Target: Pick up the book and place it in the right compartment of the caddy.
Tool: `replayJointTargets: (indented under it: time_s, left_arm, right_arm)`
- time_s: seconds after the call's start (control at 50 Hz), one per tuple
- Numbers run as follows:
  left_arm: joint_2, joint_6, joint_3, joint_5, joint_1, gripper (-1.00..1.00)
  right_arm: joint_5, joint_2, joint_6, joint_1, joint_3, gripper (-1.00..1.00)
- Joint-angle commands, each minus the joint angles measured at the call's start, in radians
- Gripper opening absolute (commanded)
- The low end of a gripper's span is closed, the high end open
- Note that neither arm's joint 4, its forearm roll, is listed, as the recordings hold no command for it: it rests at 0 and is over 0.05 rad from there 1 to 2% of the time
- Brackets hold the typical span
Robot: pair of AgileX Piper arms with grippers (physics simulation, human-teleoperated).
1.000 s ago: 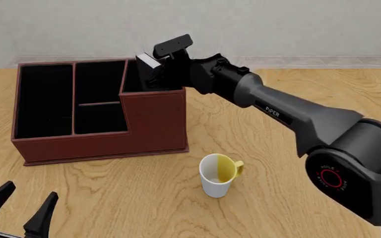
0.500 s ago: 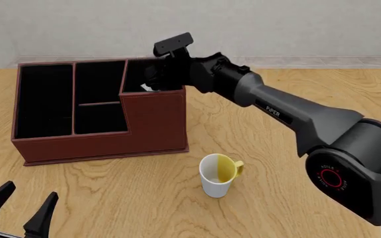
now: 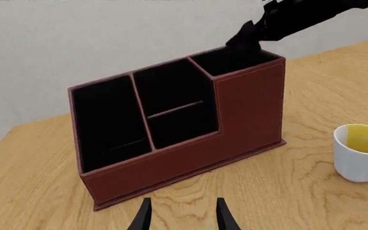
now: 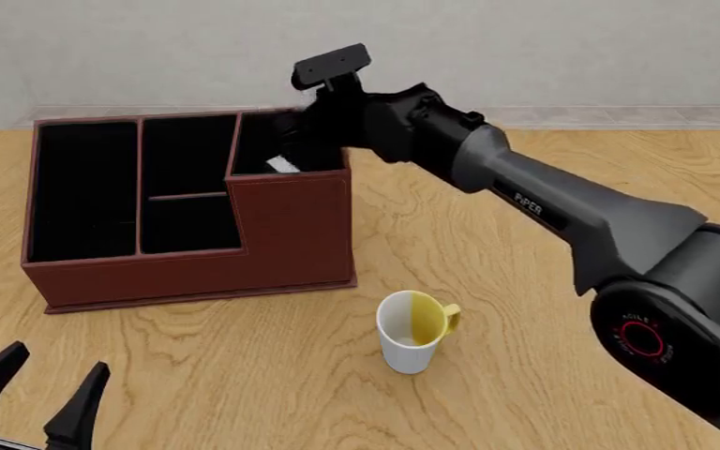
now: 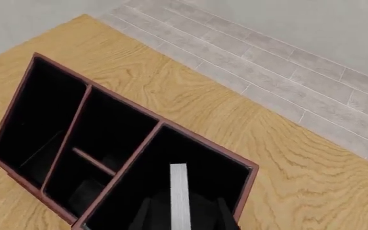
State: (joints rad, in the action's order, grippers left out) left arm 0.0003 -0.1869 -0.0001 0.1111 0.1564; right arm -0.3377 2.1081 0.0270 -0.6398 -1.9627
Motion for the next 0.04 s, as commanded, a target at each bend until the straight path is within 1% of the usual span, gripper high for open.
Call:
replayJointTargets:
  time_s: [0.02,0.04]
  left_arm:
    - [0.0,0.001,0.0,-0.011,0.004,1.0]
    - [0.0,0.001,0.0,-0.017,0.01,1.0]
  right_arm:
    - [-0.02,-0.092,-0.016,0.014,-0.007,1.0]
    - [-0.021,-0.142,-0.016,0.022,0.016,1.0]
